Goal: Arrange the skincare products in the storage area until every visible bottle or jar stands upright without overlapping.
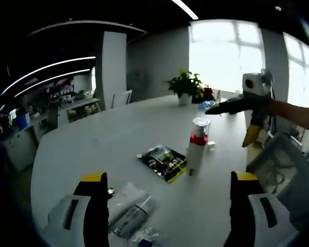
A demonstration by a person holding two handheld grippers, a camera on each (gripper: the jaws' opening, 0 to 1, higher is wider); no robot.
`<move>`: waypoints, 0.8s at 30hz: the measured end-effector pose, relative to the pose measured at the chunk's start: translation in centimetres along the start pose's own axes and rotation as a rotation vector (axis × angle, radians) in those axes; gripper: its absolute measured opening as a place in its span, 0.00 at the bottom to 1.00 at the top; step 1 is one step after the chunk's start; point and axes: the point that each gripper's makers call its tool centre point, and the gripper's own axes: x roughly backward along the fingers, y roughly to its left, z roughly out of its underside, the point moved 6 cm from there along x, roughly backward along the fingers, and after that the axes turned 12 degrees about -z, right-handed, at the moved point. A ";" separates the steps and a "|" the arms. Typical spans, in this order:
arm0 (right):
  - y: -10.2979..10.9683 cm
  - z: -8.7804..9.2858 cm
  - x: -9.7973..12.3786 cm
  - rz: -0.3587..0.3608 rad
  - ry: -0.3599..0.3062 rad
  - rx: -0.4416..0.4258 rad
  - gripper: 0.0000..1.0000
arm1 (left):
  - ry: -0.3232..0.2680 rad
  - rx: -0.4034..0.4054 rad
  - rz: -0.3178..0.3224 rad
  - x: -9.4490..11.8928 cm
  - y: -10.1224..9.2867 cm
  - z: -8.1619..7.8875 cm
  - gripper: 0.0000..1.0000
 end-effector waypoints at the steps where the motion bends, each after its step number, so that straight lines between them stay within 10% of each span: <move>1: 0.1 0.0 0.1 -0.003 -0.005 -0.012 1.00 | -0.001 0.001 -0.001 0.1 0.0 0.0 0.97; 24: 0.7 -1.6 1.4 0.043 -0.059 -0.032 1.00 | 0.050 0.019 -0.025 0.6 1.8 0.7 0.97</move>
